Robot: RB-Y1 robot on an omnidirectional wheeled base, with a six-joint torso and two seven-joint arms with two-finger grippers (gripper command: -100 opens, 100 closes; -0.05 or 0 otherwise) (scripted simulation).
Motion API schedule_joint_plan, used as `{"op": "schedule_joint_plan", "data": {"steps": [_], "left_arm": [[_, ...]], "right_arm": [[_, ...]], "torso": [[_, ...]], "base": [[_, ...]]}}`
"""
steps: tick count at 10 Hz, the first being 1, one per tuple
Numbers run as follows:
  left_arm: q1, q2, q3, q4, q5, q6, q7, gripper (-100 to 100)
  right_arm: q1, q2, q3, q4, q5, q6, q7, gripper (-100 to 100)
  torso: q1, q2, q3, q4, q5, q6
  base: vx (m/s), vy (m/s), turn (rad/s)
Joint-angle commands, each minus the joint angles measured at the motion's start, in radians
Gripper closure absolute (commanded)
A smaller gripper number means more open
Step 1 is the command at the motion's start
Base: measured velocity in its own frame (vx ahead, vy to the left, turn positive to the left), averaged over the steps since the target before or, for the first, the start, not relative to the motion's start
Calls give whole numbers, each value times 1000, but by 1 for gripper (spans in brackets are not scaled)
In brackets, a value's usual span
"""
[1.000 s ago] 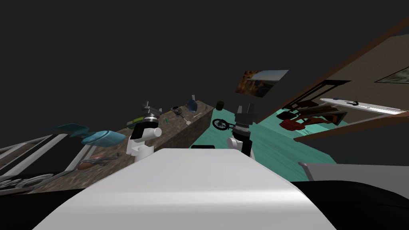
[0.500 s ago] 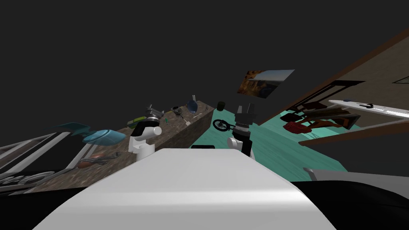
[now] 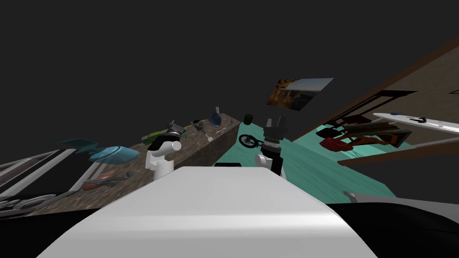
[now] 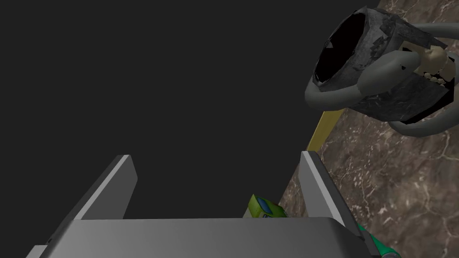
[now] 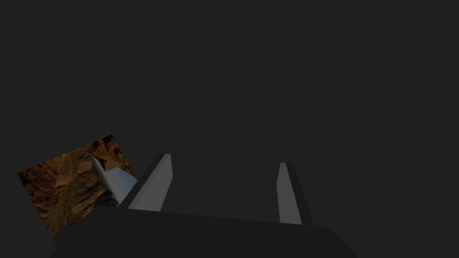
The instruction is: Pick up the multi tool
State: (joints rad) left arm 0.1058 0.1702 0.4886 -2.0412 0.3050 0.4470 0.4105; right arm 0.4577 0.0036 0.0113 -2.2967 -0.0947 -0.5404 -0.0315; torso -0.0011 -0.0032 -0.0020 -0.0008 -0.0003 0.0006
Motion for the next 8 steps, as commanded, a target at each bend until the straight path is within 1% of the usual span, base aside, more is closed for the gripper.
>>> {"op": "schedule_joint_plan", "data": {"steps": [1,2,3,4,5,6,7,8], "left_arm": [[-4,2,1,10,9,31,9,-100],[-16,9,3,30,27,70,23,-100],[-16,9,3,30,27,80,23,-100],[-26,17,3,50,45,118,38,-100],[-26,17,3,50,45,128,38,-100],[-36,25,2,71,63,164,51,-100],[-36,25,2,71,63,175,51,-100],[-45,34,0,91,81,212,65,-100]], "right_arm": [[0,0,0,0,0,0,0,0],[0,0,0,0,0,0,0,0],[0,0,0,0,0,0,0,0],[0,0,0,0,0,0,0,0],[0,0,0,0,0,0,0,0],[0,0,0,0,0,0,0,0],[0,0,0,0,0,0,0,0],[0,0,0,0,0,0,0,0]], "torso": [[0,0,0,0,0,0],[0,0,0,0,0,0],[0,0,0,0,0,0],[0,0,0,0,0,0],[0,0,0,0,0,0],[1,0,0,0,0,0],[0,0,0,0,0,0],[0,0,0,0,0,0]], "base": [[31,-23,9],[36,-24,4],[32,-20,1],[39,-19,-3],[38,-16,-2],[37,-24,-9],[31,-27,-4],[39,-28,-14]]}}
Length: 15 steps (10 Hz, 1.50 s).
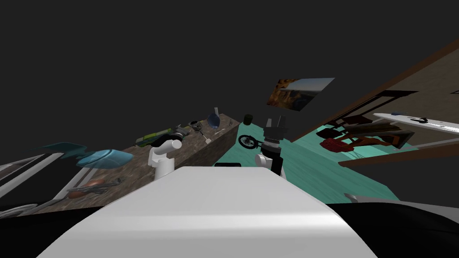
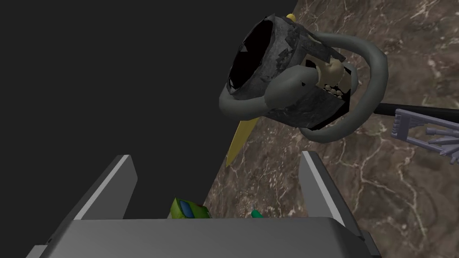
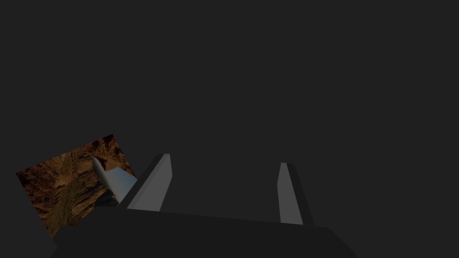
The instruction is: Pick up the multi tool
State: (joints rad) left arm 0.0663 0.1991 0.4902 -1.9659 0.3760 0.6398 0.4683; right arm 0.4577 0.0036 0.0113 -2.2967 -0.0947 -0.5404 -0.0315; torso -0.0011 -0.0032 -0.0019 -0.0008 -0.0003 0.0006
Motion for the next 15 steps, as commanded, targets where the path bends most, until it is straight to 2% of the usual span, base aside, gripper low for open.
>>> {"op": "schedule_joint_plan", "data": {"steps": [1,2,3,4,6,7,9,10,13,15], "left_arm": [[-5,5,-2,16,10,28,7,-100],[-13,14,-4,36,28,73,19,-100],[-20,23,-7,57,45,98,31,-100],[-20,23,-7,57,45,115,31,-100],[-31,40,-13,95,76,181,53,-100],[-31,40,-13,95,76,194,53,-100],[-38,55,-18,130,102,255,72,-100],[-38,55,-18,130,102,263,72,-100],[-40,70,-24,176,129,342,93,-100],[-33,75,-27,202,138,377,101,-100]], "right_arm": [[0,0,0,0,0,0,0,0],[0,0,0,0,0,0,0,0],[0,0,0,0,0,0,0,0],[0,0,0,0,0,0,0,0],[0,0,0,0,0,0,0,0],[0,0,0,0,0,0,0,0],[0,0,0,0,0,0,0,0],[0,0,0,0,0,0,0,0],[0,0,0,0,0,0,0,0],[0,0,0,0,0,0,0,0]], "torso": [[0,0,0,0,0,0],[0,0,0,0,0,0],[0,0,0,0,0,0],[0,-1,0,0,0,0],[0,-1,0,0,0,0],[0,-1,-1,0,0,0],[1,0,0,0,0,0],[1,0,0,0,0,0],[1,0,0,0,0,0],[1,0,0,0,0,0]], "base": [[32,-20,-5],[30,-21,-21],[57,-25,-24],[48,-18,-4],[54,-26,-21],[45,-21,-5],[42,-18,-15],[40,-11,-7],[42,-13,-8],[45,-4,-2]]}}
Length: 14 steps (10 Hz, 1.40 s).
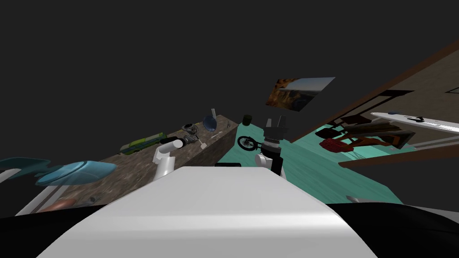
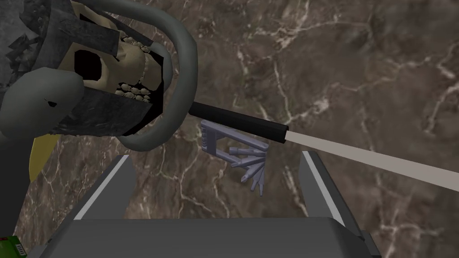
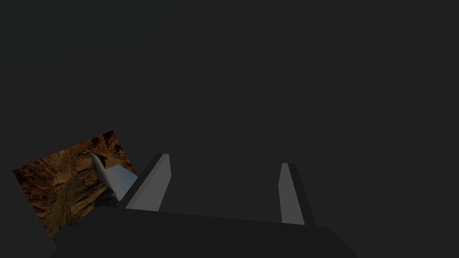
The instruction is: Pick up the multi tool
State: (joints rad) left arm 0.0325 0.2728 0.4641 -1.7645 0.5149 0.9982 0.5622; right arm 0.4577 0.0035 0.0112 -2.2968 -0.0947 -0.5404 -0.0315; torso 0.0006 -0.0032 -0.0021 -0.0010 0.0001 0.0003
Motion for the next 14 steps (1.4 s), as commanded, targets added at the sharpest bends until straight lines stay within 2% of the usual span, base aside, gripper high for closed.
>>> {"op": "schedule_joint_plan", "data": {"steps": [1,2,3,4,5,6,7,11,12,13,14], "left_arm": [[7,1,-3,13,0,31,9,-100],[8,-1,-2,5,1,15,3,-100],[9,-1,-2,5,1,20,5,0],[1,-10,-10,37,-6,-11,-5,-100],[-2,-14,-13,54,-10,-26,-10,-100],[2,-9,-9,37,-5,-8,-4,-100],[2,-10,-9,38,-5,-11,-5,100],[1,-10,-9,38,-5,-11,-5,100],[1,-10,-9,38,-5,-11,-5,0],[-14,15,0,25,-1,12,-6,-100],[-19,28,5,22,0,29,-7,-100]], "right_arm": [[0,0,0,0,0,0,0,0],[0,0,0,0,0,0,0,0],[0,0,0,0,0,0,0,0],[0,0,0,0,0,0,0,0],[0,0,0,0,0,0,0,0],[0,0,0,0,0,0,0,0],[0,0,0,0,0,0,0,0],[0,0,0,0,0,0,0,0],[0,0,0,0,0,0,0,0],[0,0,0,0,0,0,0,0],[0,0,0,0,0,0,0,0]], "torso": [[0,0,0,0,0,0],[0,0,0,0,0,0],[0,2,1,0,0,0],[0,2,1,1,0,0],[1,1,1,0,0,0],[1,0,0,0,0,0],[1,1,0,0,0,0],[0,3,2,1,0,0],[0,3,2,1,0,0],[0,3,2,1,0,0],[-3,7,4,2,-1,0]], "base": [[36,-1,2],[15,0,1],[0,0,0],[30,10,-6],[55,21,-11],[26,11,-4],[0,0,0],[0,0,0],[0,0,0],[-87,-62,40],[-160,-94,67]]}}
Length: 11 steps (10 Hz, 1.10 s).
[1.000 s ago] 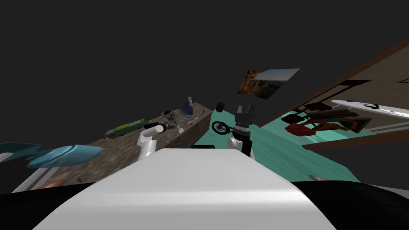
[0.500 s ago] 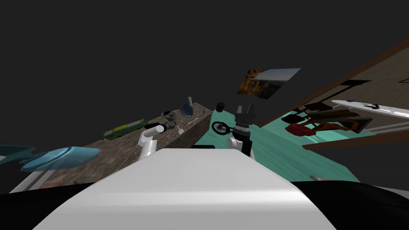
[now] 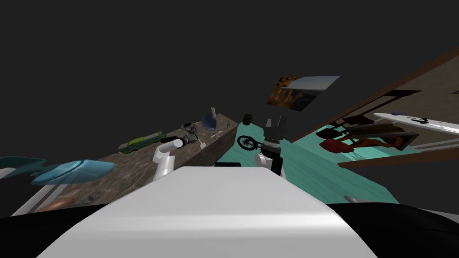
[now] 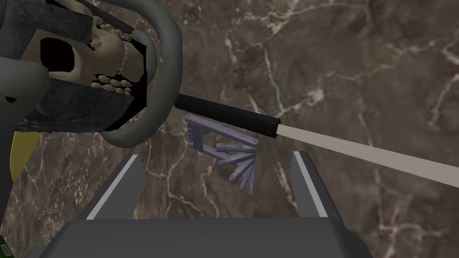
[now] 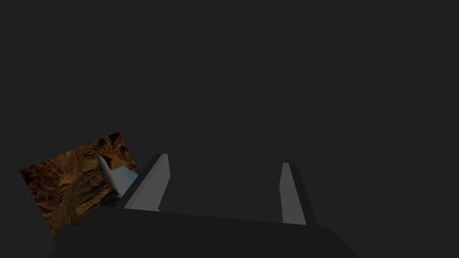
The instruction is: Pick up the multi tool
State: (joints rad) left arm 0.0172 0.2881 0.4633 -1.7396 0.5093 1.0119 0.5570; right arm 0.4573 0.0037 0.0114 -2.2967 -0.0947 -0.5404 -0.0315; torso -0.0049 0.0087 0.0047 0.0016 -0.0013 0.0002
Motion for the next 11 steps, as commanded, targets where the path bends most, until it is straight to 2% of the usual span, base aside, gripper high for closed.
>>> {"op": "schedule_joint_plan", "data": {"steps": [1,4,5,6,9,10,11], "left_arm": [[-7,28,11,-5,7,36,-3,-100],[-14,82,30,-5,10,114,-6,-100],[-15,102,37,-4,10,138,-8,-100],[-15,102,37,-4,10,144,-8,-100],[-15,166,60,0,10,232,-12,-100],[-15,166,60,0,10,238,-12,-100],[-14,187,67,2,10,270,-14,-100]], "right_arm": [[0,0,0,0,0,0,0,0],[0,0,0,0,0,0,0,0],[0,0,0,0,0,0,0,0],[0,0,0,0,0,0,0,0],[0,0,0,0,0,0,0,0],[0,0,0,0,0,0,0,0],[0,0,0,0,0,0,0,0]], "torso": [[0,0,0,0,0,0],[3,-1,0,0,1,0],[4,-1,0,0,1,0],[6,0,0,0,1,0],[6,-2,-1,0,1,0],[6,-1,0,0,1,0],[6,-2,-1,0,1,0]], "base": [[-146,-82,78],[-117,-35,107],[-135,18,120],[-95,11,35],[-102,6,123],[-94,16,39],[-93,23,72]]}}
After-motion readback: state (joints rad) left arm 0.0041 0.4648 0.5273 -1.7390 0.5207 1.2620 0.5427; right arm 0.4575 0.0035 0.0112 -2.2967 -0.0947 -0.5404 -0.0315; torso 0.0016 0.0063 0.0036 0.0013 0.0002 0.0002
